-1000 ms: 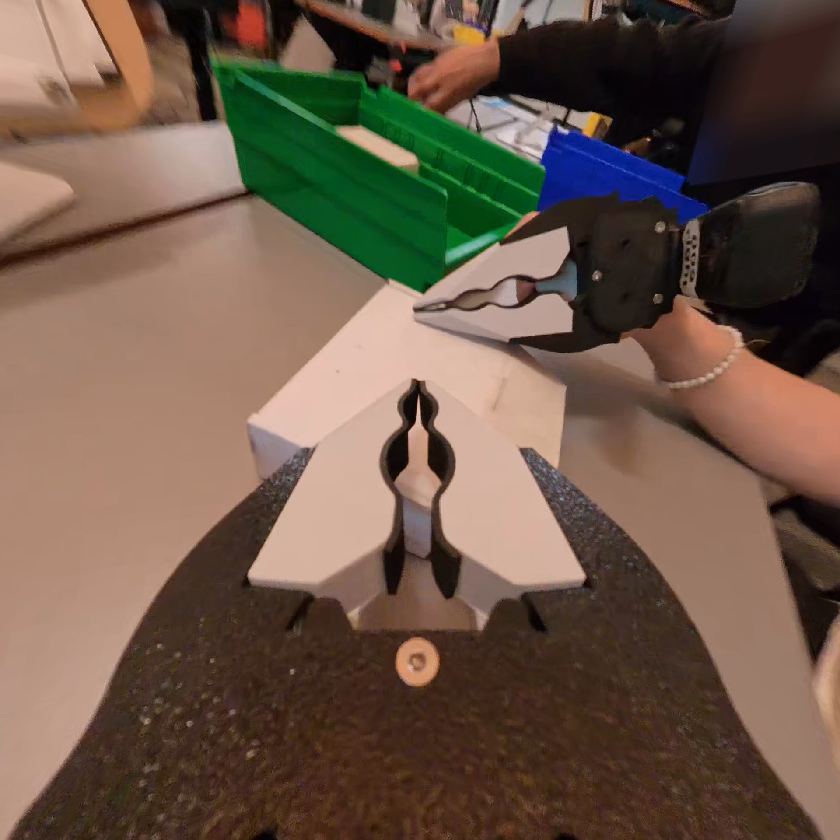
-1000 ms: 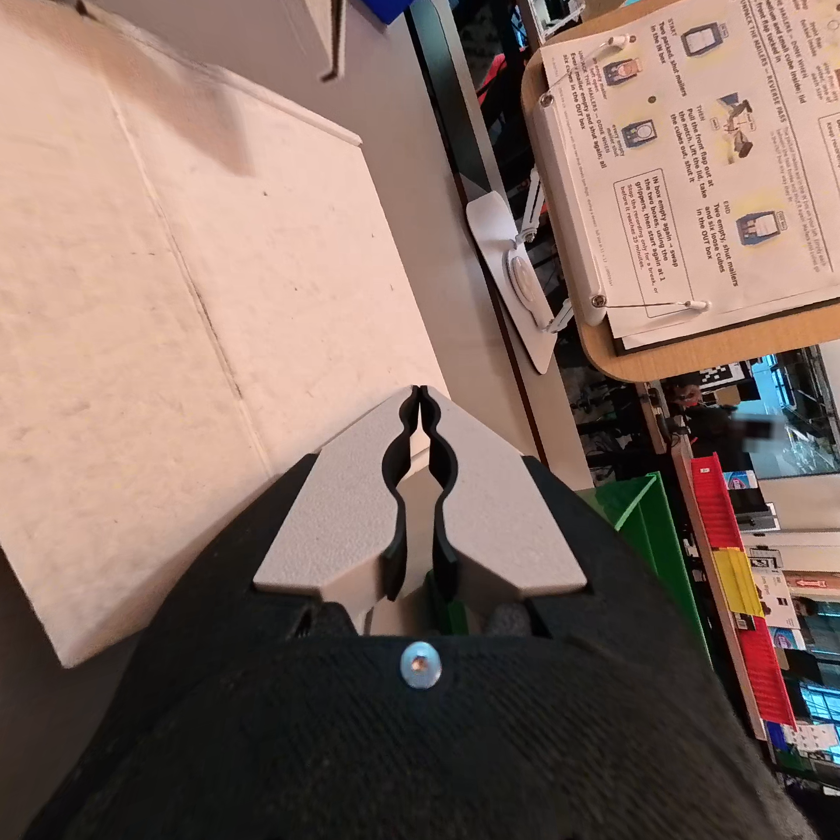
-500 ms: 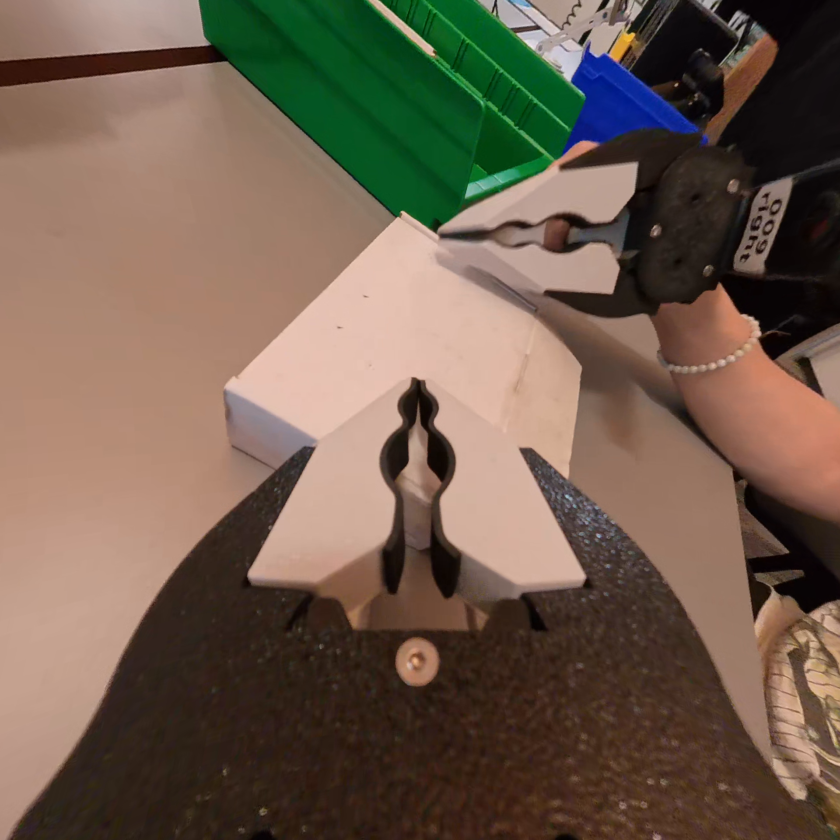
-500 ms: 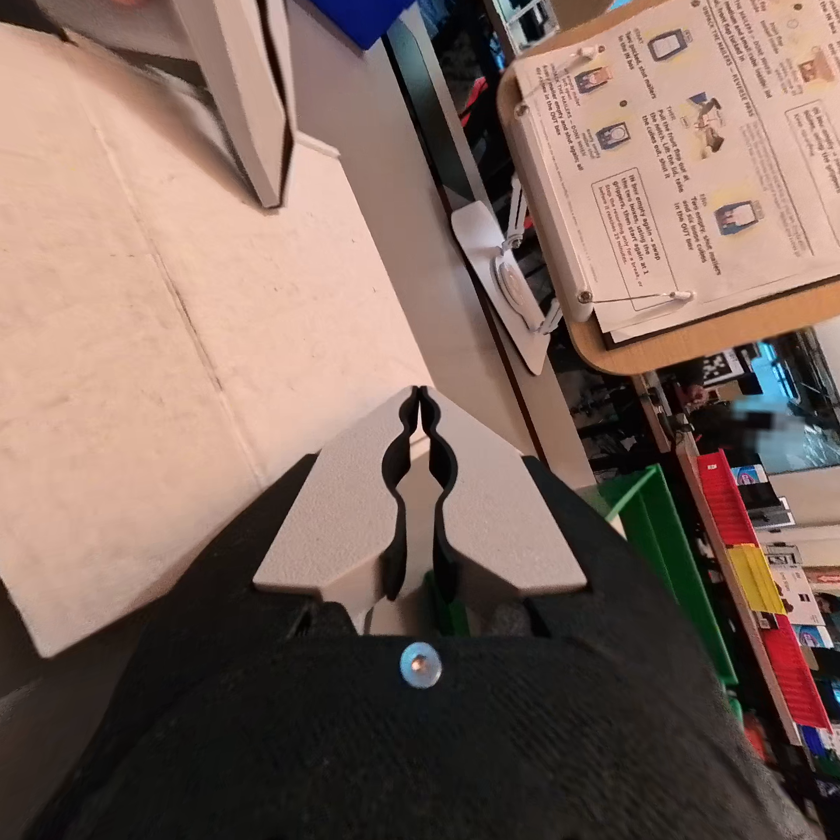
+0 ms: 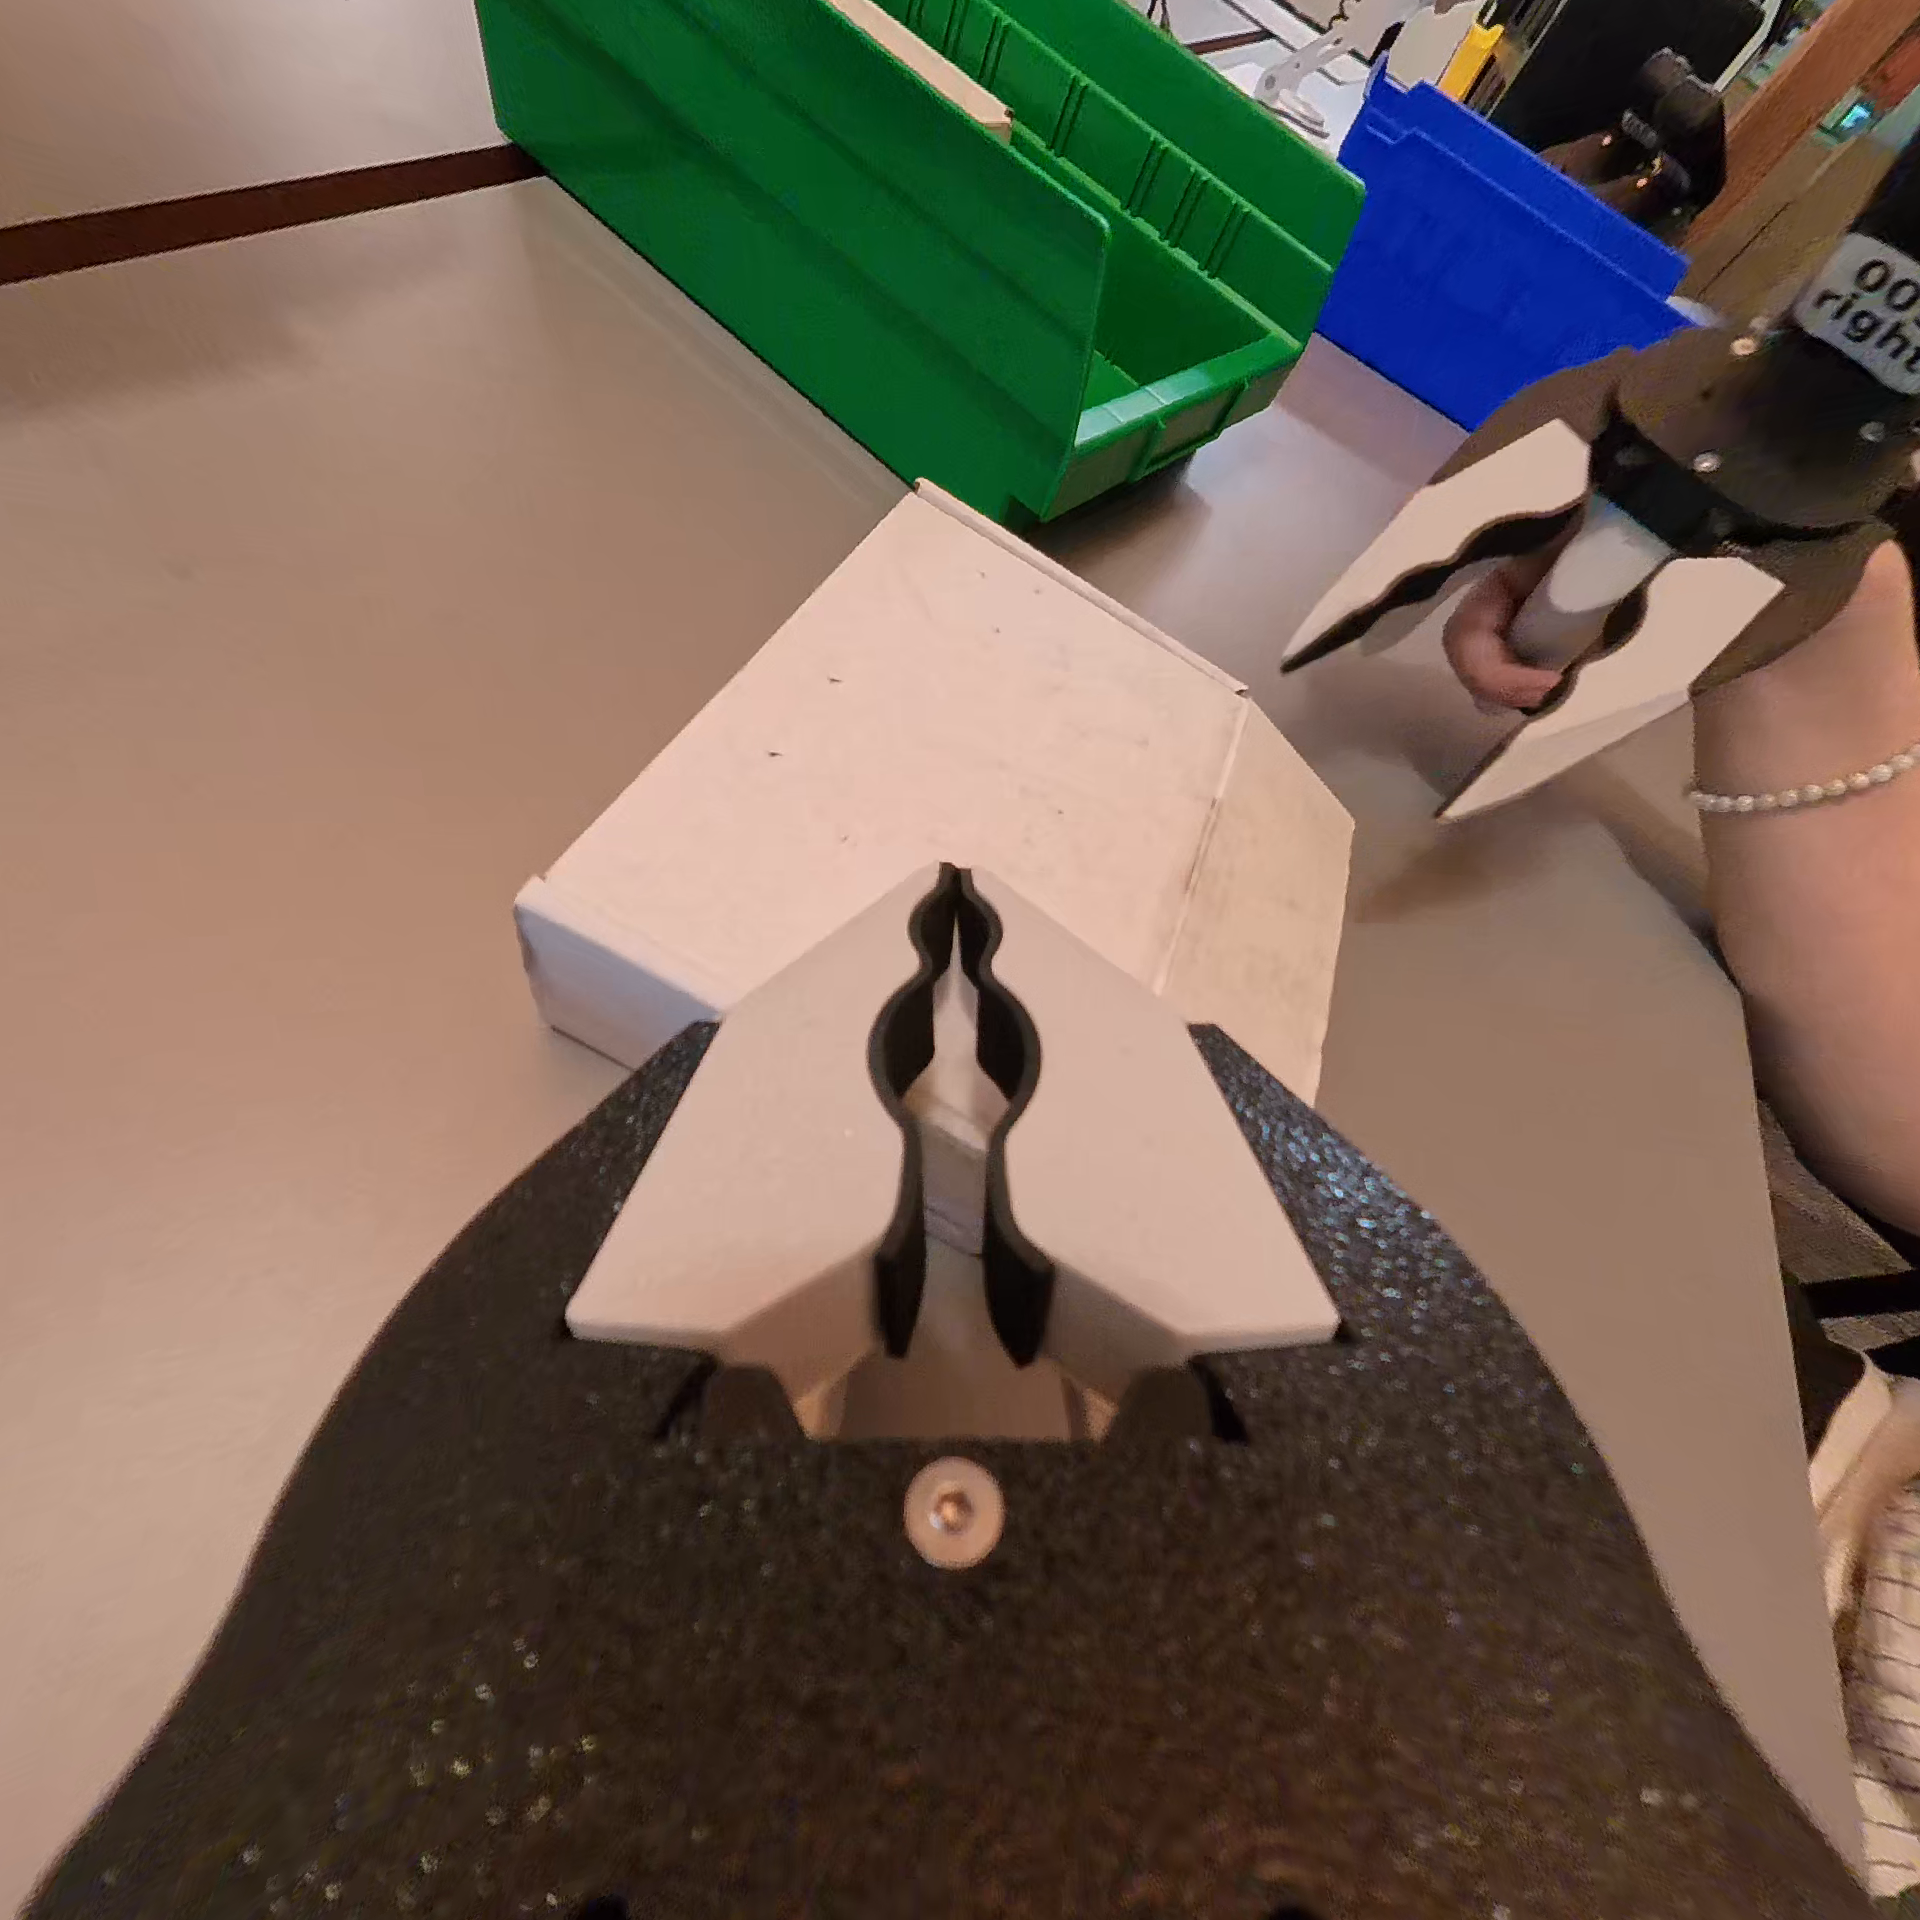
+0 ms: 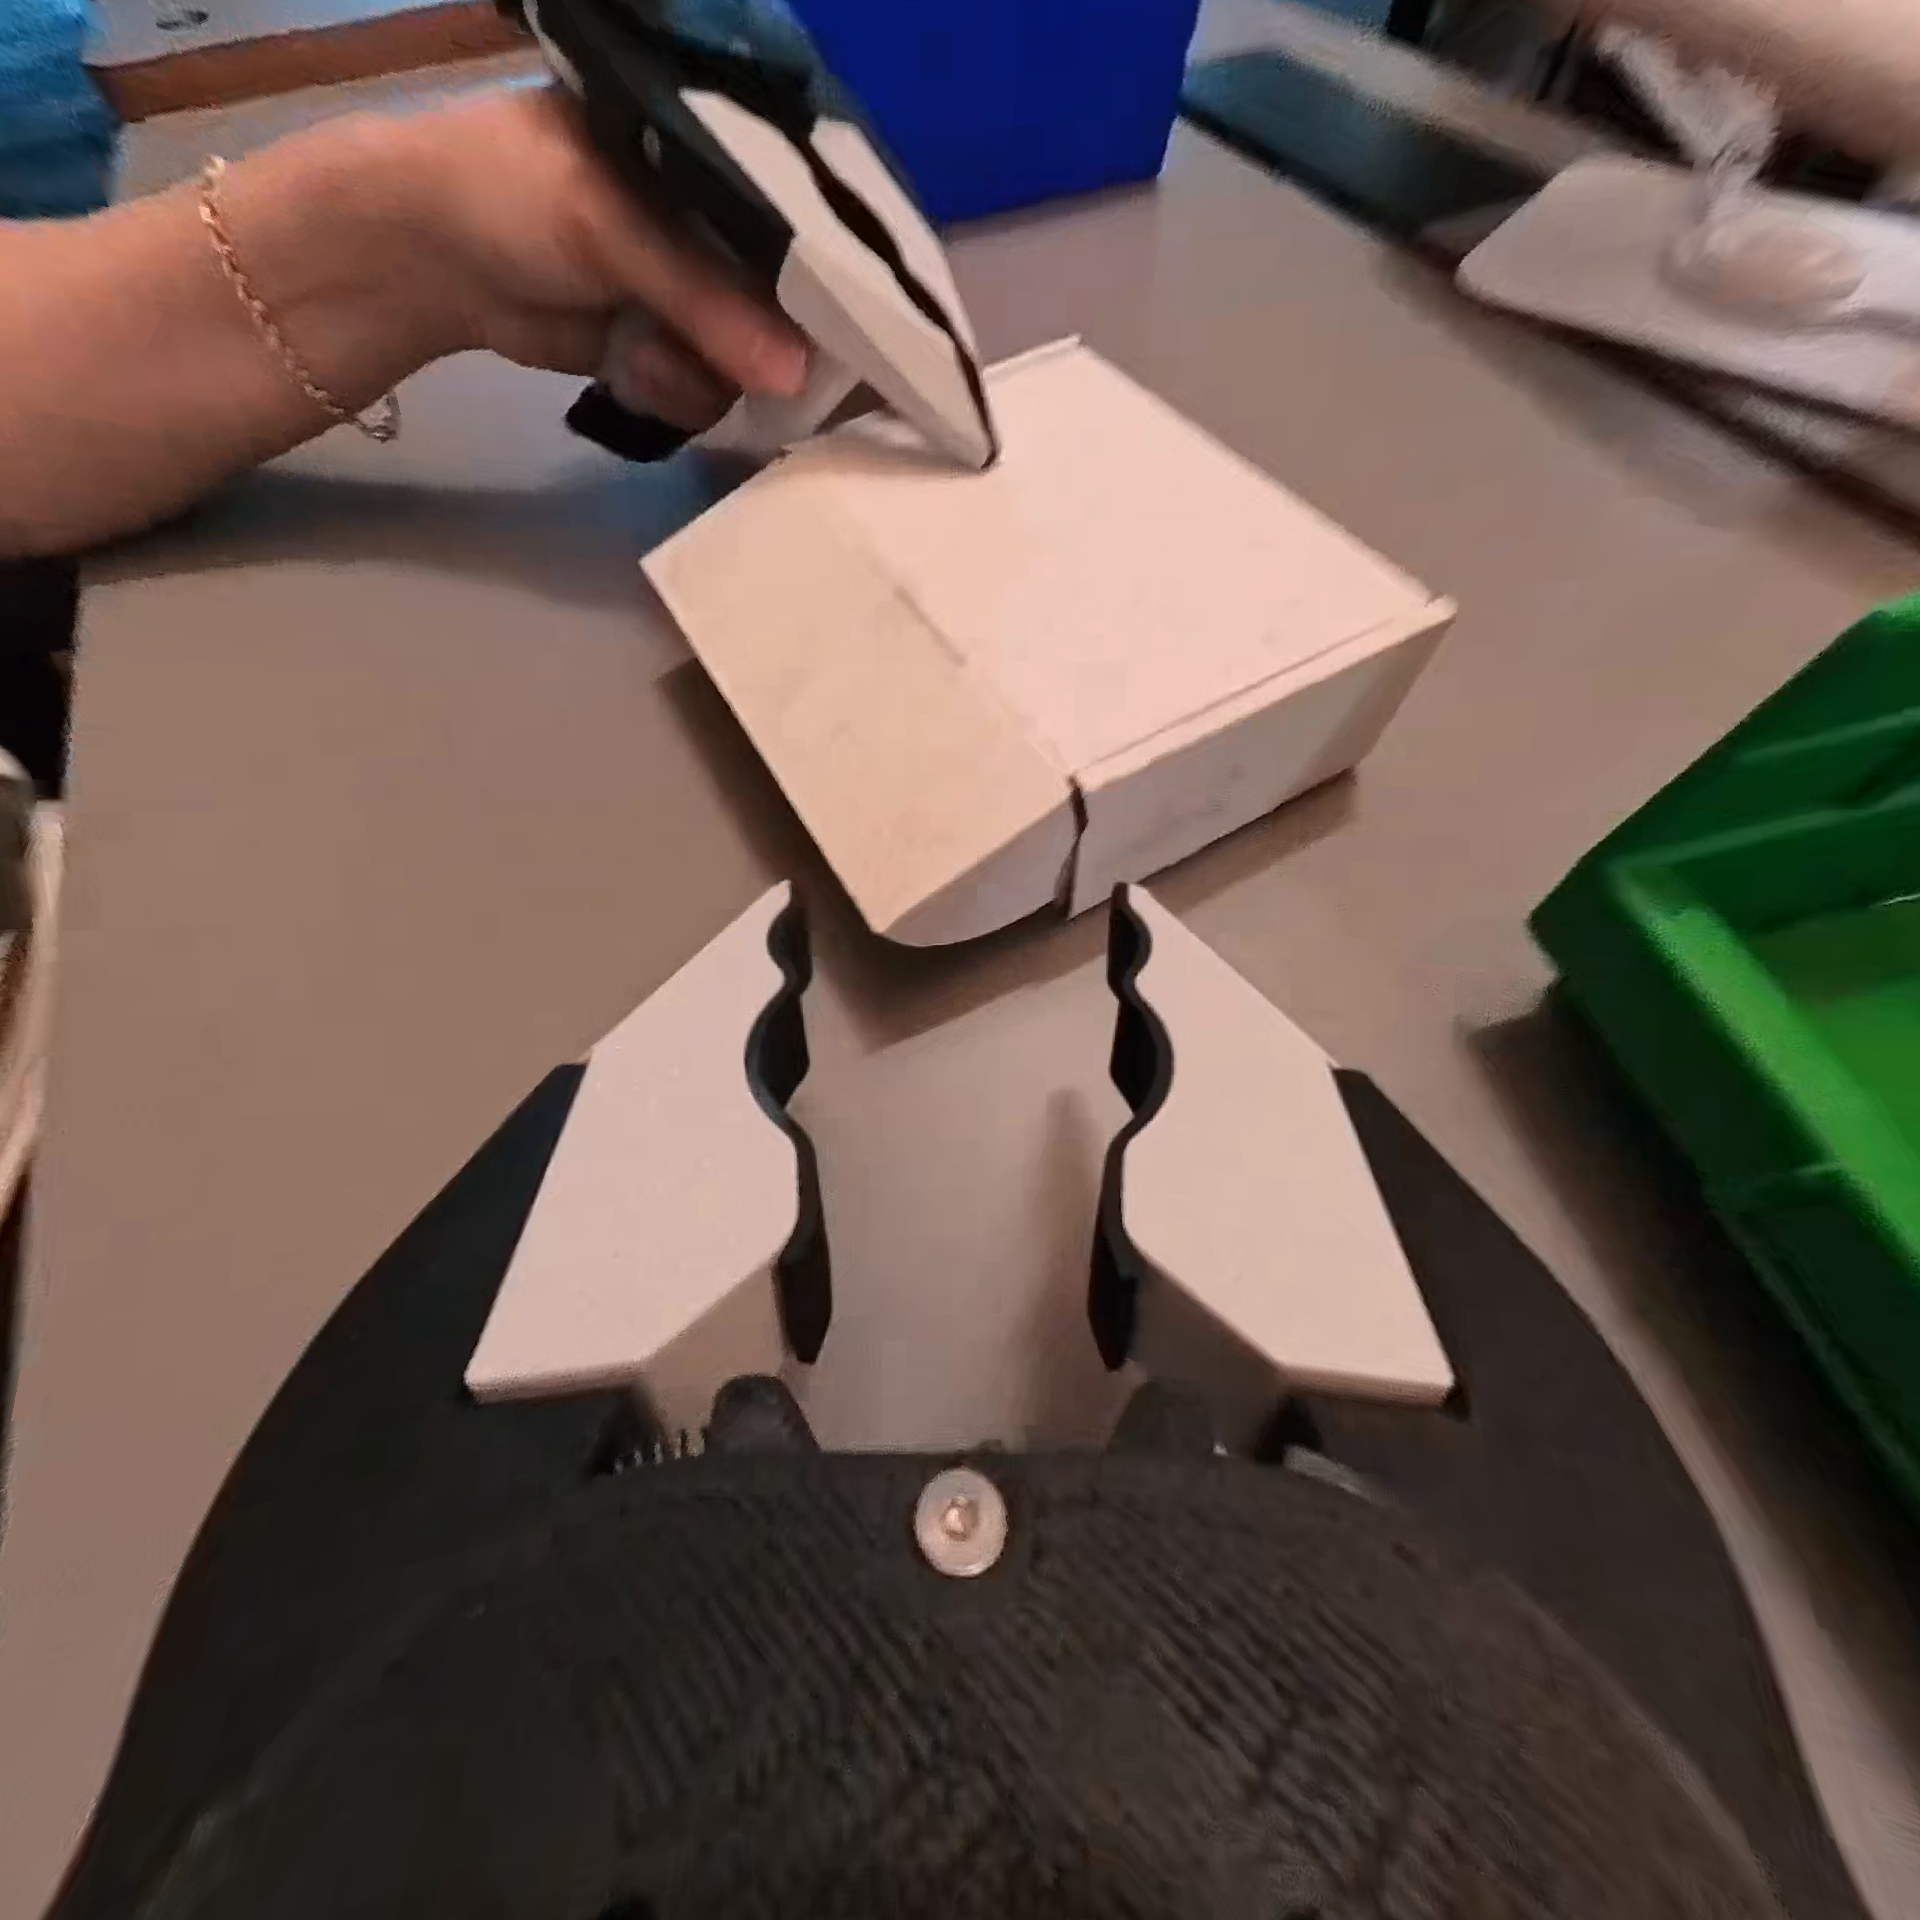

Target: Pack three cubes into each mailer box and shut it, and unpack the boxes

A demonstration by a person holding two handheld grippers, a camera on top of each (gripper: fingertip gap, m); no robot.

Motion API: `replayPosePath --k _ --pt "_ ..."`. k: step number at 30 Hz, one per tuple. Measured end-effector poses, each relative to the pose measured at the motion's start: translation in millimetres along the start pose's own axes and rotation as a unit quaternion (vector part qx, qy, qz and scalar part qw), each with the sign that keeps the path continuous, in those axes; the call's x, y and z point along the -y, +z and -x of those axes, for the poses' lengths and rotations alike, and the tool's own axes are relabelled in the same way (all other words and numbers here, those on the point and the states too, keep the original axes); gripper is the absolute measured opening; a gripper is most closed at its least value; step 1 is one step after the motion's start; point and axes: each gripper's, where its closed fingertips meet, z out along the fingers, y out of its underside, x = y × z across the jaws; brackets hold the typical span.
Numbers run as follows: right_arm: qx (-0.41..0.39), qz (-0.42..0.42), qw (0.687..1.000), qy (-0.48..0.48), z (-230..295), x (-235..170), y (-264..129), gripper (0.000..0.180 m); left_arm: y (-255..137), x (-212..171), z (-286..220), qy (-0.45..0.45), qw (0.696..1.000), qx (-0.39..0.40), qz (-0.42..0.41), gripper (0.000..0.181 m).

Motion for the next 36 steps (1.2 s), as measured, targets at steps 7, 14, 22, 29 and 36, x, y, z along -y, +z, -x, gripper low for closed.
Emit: replayPosePath --k 7,14,22,29,36 --pt "0.006 0.024 0.999 0.042 -7 -15 19 0.045 0 0 1 0.003 1.000 0.003 -0.008 0.000" --pt "0.021 0.042 0.998 0.029 -5 -22 27 0.018 1 0 3 0.016 1.000 0.014 -0.006 0.000" --pt "-0.016 -0.001 0.999 0.051 -24 -15 10 0.041 1 1 3 0.020 1.000 0.016 -0.007 0.000" --pt "-0.023 -0.072 0.996 -0.039 -31 35 15 0.067 2 1 3 0.018 1.000 0.015 -0.012 0.000" --pt "-0.006 -0.021 0.999 -0.037 -44 29 30 0.066 2 1 3 0.021 1.000 0.017 -0.016 0.000"
